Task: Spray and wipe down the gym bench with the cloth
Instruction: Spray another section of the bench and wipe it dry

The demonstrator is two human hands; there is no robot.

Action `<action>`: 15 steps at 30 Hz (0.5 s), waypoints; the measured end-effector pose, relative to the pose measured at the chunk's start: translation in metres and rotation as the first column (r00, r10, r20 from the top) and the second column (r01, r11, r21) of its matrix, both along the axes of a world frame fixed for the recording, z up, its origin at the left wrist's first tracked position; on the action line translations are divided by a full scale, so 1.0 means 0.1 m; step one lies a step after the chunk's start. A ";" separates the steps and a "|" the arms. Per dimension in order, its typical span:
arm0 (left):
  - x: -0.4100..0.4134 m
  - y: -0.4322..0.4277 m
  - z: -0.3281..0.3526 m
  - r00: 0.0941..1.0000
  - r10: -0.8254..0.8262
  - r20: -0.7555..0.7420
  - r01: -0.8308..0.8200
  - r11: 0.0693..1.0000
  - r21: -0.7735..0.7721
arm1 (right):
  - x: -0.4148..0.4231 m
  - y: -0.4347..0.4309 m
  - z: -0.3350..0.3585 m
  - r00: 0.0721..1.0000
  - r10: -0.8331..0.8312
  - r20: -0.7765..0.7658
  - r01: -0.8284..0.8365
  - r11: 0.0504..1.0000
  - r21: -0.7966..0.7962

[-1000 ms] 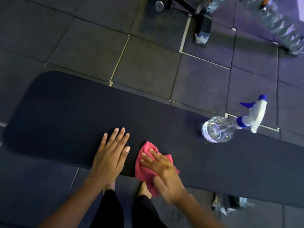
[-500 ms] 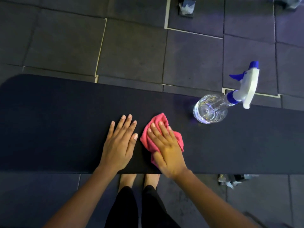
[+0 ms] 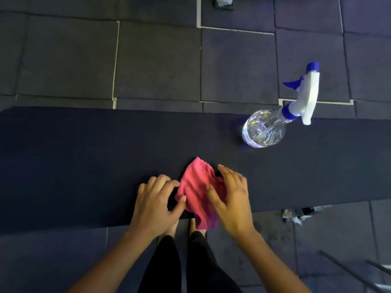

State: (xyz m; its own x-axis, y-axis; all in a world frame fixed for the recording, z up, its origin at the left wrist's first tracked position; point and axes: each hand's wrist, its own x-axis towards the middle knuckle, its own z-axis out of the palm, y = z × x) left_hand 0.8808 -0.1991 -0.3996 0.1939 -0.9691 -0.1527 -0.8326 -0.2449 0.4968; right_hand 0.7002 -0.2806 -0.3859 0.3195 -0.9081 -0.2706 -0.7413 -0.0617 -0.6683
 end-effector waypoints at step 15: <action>0.21 -0.38 0.32 0.533 0.274 -0.800 -0.225 0.958 0.179 | -0.21 -0.28 0.40 0.861 -0.404 0.309 0.071 0.697 0.714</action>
State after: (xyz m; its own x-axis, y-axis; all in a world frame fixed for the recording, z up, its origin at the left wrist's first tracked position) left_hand 0.9014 -0.2367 -0.3674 0.1967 -0.8880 -0.4157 0.0162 -0.4209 0.9069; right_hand 0.6794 -0.3088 -0.3456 0.3471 -0.6014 -0.7196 -0.3057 0.6529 -0.6930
